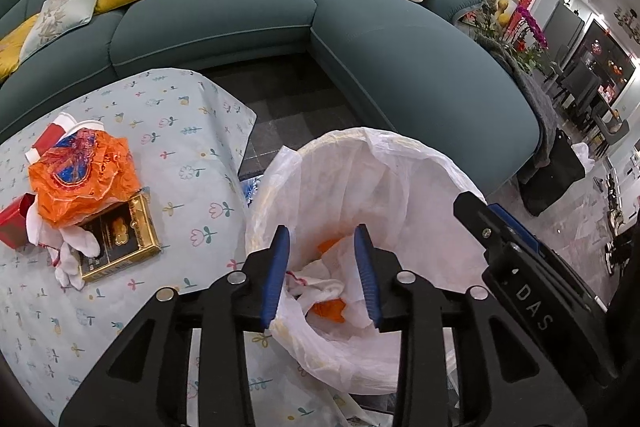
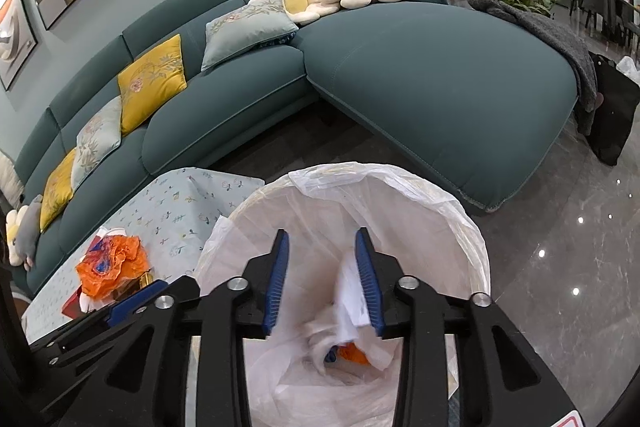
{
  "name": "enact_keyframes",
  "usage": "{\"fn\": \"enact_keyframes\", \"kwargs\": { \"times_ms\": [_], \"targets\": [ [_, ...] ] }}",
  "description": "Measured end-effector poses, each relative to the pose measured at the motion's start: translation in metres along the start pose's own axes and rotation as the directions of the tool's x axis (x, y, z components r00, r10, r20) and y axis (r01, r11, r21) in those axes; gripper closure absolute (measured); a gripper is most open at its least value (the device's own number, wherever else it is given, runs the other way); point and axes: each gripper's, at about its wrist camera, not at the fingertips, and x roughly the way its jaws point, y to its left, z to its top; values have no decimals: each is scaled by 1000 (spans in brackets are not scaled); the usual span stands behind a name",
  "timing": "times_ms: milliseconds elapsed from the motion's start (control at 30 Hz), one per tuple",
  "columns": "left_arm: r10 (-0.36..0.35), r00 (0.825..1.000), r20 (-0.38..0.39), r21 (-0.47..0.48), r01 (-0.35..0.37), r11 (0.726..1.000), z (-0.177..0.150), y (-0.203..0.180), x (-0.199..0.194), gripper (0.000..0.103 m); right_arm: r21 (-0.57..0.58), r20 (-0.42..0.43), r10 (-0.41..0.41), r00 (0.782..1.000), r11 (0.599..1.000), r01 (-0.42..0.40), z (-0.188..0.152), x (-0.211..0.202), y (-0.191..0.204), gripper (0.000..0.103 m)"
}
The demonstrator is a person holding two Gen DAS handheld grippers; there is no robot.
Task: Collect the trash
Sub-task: 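Carry the glove and receipt into the bin and open both grippers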
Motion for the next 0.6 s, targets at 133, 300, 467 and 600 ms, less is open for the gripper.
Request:
{"fn": "enact_keyframes", "kwargs": {
  "times_ms": [133, 300, 467, 600],
  "targets": [
    [8, 1000, 1, -15, -8, 1000, -1, 7, -2, 68, -4, -3, 3, 1000, 1000, -3, 0, 1, 0, 64],
    [25, 1000, 8, -39, -25, 999, -4, 19, -7, 64, -20, -9, 11, 1000, 1000, -11, -2, 3, 5, 64],
    [51, 999, 19, -76, -50, 996, -7, 39, -15, 62, -60, -15, 17, 1000, 998, -18, -4, 4, 17, 64],
    [77, 997, 28, -106, -74, 992, -10, 58, -23, 62, -97, -20, 20, 1000, 995, -22, -8, 5, 29, 64]
  ]
}}
